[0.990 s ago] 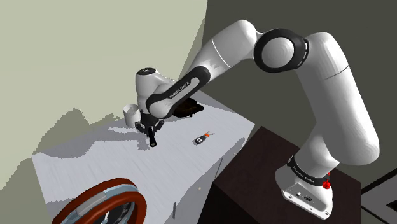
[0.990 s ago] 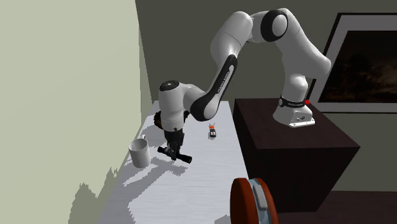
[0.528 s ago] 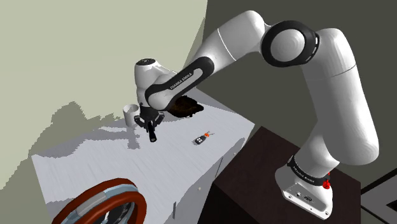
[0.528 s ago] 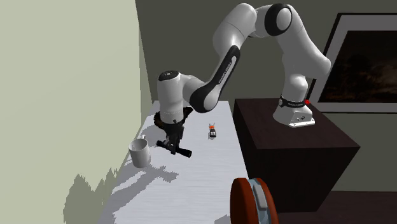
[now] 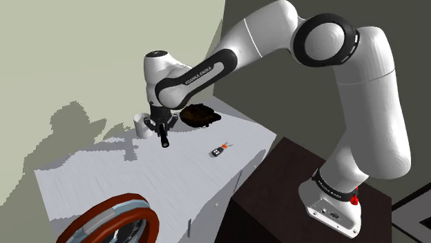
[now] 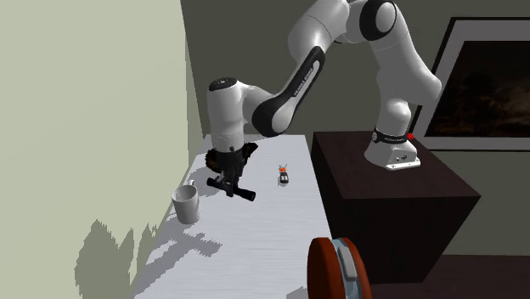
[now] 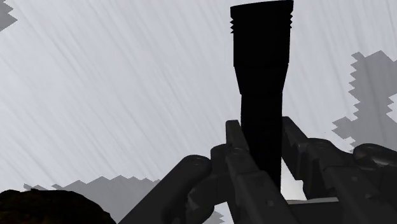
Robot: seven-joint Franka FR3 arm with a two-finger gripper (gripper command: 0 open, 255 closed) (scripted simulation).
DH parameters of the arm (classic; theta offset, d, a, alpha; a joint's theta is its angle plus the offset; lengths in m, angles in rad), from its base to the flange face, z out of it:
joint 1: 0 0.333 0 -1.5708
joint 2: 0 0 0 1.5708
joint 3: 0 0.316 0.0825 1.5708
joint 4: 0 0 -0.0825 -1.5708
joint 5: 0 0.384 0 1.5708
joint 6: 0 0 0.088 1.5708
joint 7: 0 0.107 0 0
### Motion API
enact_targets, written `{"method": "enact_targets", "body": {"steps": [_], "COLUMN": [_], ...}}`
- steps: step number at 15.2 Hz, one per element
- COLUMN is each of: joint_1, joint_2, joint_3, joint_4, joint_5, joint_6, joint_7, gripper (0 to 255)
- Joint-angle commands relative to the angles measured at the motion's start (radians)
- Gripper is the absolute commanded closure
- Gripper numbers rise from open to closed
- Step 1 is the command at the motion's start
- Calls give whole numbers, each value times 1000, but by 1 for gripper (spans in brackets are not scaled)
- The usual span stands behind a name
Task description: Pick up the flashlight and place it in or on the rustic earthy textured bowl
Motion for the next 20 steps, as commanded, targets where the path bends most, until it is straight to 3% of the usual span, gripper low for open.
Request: {"method": "enact_targets", "body": {"steps": [1,13,20], "joint_1": [-4,-16,-145], "joint_2": [-20,-104,-185], "joint_3": [4,24,5], "joint_4": [-4,21,-110], "joint_5": [6,33,65], "joint_6": [-16,-123,-68], "joint_7": [-4,-20,-165], "gripper": [255,255,255]}}
